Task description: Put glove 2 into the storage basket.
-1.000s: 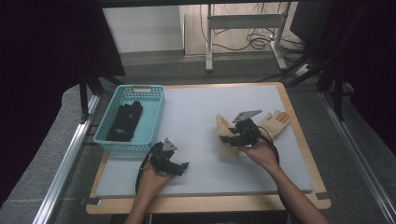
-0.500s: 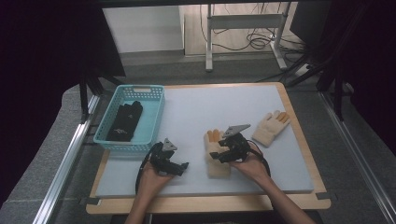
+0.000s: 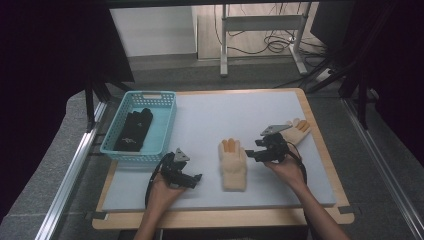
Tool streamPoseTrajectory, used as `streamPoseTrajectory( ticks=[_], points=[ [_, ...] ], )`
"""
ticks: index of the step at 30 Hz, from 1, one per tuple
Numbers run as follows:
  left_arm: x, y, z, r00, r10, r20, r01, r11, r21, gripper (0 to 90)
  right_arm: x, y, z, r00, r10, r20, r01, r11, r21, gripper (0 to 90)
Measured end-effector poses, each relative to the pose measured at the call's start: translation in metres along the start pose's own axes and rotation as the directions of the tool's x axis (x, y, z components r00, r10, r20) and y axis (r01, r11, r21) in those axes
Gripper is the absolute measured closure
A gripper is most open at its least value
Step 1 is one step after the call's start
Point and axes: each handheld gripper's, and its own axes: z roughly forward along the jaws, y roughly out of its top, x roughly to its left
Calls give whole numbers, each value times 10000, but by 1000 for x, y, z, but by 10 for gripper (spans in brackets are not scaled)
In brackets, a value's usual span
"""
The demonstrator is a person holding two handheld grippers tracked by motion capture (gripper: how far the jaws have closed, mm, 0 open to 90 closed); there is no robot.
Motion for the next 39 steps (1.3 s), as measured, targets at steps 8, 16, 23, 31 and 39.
streamPoseTrajectory(
  ticks=[8, 16, 23, 31, 39],
  points=[
    [0, 0, 0, 10000, -2, 0, 2, 10000, 0, 1, -44, -12, -27, 9914, 746, 1076, -730, 9972, -187, 454],
    [0, 0, 0, 10000, 1, -3, -1, 10000, -2, 1, -84, -32, -55, 9618, 1596, 2225, -1588, 9871, -216, 674],
    [0, 0, 0, 10000, 3, -3, -3, 10000, -2, 1, -105, -54, -69, 9355, 2419, 2575, -2339, 9703, -621, 700],
    [0, 0, 0, 10000, 5, -5, -5, 10000, -3, 1, -108, -56, -63, 9200, 2448, 3060, -2376, 9694, -614, 571],
    [0, 0, 0, 10000, 6, -5, -6, 10000, -2, 1, -116, -73, -57, 9053, 2655, 3315, -2747, 9613, -199, 473]
  ],
)
